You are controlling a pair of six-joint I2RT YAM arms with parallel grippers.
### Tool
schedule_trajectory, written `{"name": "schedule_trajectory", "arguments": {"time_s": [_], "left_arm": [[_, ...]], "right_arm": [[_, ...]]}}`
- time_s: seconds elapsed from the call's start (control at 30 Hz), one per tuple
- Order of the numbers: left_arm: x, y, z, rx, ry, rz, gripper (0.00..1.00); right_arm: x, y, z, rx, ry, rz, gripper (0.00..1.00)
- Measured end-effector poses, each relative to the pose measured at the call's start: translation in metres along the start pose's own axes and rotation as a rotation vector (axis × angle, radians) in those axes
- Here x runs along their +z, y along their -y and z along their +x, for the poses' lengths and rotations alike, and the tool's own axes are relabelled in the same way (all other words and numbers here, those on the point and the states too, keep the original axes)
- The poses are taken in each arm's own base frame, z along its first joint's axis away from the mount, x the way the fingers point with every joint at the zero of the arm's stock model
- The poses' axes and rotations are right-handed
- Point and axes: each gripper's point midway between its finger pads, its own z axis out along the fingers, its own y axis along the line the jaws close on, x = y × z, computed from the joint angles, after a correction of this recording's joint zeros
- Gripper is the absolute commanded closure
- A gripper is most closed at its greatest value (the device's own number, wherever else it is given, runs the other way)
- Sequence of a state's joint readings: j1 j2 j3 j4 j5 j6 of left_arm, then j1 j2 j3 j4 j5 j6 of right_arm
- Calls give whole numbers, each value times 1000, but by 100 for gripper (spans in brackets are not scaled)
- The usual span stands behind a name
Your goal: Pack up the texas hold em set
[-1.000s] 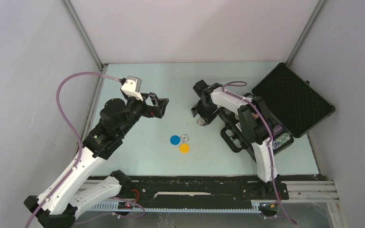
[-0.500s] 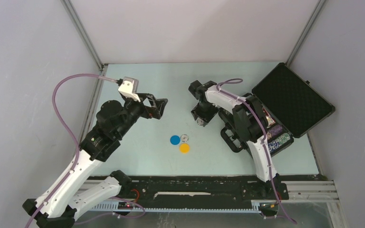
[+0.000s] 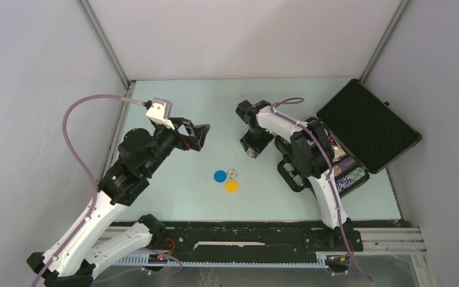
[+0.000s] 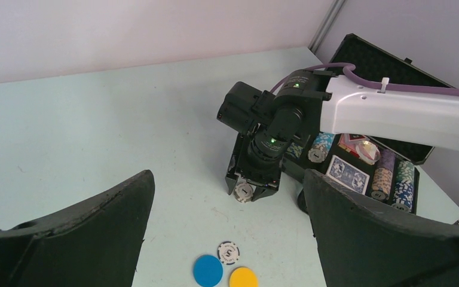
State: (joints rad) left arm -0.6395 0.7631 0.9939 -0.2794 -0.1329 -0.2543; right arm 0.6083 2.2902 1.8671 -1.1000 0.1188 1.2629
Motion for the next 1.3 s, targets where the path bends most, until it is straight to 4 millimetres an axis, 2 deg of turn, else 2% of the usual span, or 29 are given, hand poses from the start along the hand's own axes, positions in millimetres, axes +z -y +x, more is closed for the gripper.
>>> {"name": "schedule_trajectory", "arguments": {"time_s": [0.1,0.17,0.27,0.33,0.4,0.43,0.47,0.97,1.17,1.3], "left_arm": [[0,0,0,0,0,-1,0],[0,1,0,0,0,1,0],[0,1,0,0,-1,2,0],[0,1,0,0,-1,2,0],[0,1,0,0,-1,2,0],[0,1,1,0,-1,2,0],[0,1,1,0,-1,2,0],[11,-3,11,-3,-37,-28,0],[17,-7,20,-41,-63,-64,0],[21,-5,29,-127,-94,-76,0]], "right_arm": [[0,1,-1,3,-4,4,43],[1,1,-1,4,-6,4,56],[1,3,0,5,-7,0,59],[1,3,0,8,-4,-12,65],[0,4,0,13,-1,-24,75],[0,4,-1,15,0,-30,94],[0,3,0,16,0,-34,100],[-3,5,-1,18,1,-60,100],[-5,17,3,-15,-11,-29,100],[-9,23,6,-42,-33,-17,100]]}}
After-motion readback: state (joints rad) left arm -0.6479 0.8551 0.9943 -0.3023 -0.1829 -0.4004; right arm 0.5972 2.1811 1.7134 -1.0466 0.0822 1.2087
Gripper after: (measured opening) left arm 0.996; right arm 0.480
